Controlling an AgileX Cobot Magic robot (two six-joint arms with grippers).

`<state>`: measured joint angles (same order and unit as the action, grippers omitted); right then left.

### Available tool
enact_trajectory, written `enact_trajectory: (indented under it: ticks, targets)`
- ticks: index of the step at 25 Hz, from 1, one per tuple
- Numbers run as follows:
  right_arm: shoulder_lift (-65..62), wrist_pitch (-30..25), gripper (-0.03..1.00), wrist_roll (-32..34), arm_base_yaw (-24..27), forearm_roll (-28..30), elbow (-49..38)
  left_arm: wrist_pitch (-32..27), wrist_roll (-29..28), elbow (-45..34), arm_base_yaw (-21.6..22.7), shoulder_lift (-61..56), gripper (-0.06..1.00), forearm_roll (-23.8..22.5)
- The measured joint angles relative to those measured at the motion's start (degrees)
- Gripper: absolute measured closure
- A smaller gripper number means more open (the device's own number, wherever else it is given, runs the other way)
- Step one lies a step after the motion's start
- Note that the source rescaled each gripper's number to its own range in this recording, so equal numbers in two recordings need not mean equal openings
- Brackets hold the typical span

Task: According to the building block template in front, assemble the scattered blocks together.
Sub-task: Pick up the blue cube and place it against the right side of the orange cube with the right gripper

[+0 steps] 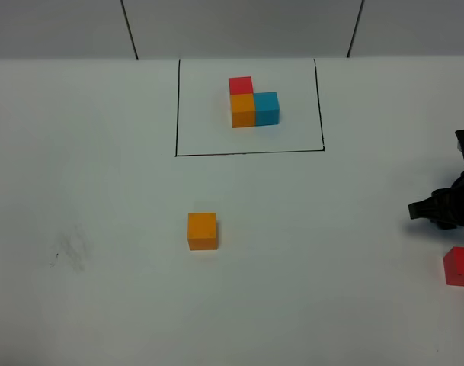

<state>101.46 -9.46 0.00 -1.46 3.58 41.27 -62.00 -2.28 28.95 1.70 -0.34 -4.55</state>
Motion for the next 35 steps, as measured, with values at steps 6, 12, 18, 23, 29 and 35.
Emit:
enact_trajectory:
  ticks: [6, 12, 18, 23, 29, 35]
  targets:
    - [-11.87, -4.18, 0.54, -1.38, -3.74, 0.00, -0.02, 0.00, 0.00, 0.00, 0.00, 0.00, 0.94, 0.00]
    - [-24.34, -12.87, 0.54, -10.31, -11.03, 0.00, 0.81, 0.00, 0.00, 0.00, 0.00, 0.00, 0.94, 0.00]
    - [-30.76, -27.03, 0.54, -36.72, -19.16, 0.19, 3.72, 0.00, 0.00, 0.00, 0.00, 0.00, 0.94, 0.00]
    - [-31.29, -35.82, 0.54, -55.90, -22.60, 0.25, 3.79, 0.00, 0.00, 0.00, 0.00, 0.00, 0.94, 0.00]
    - [-31.29, -33.27, 0.54, -58.97, -22.74, -1.06, 4.03, 0.00, 0.00, 0.00, 0.00, 0.00, 0.94, 0.00]
    - [-27.55, -35.88, 0.54, -64.24, -22.74, -6.14, 11.40, 0.00, 0.00, 0.00, 0.00, 0.00, 0.94, 0.00]
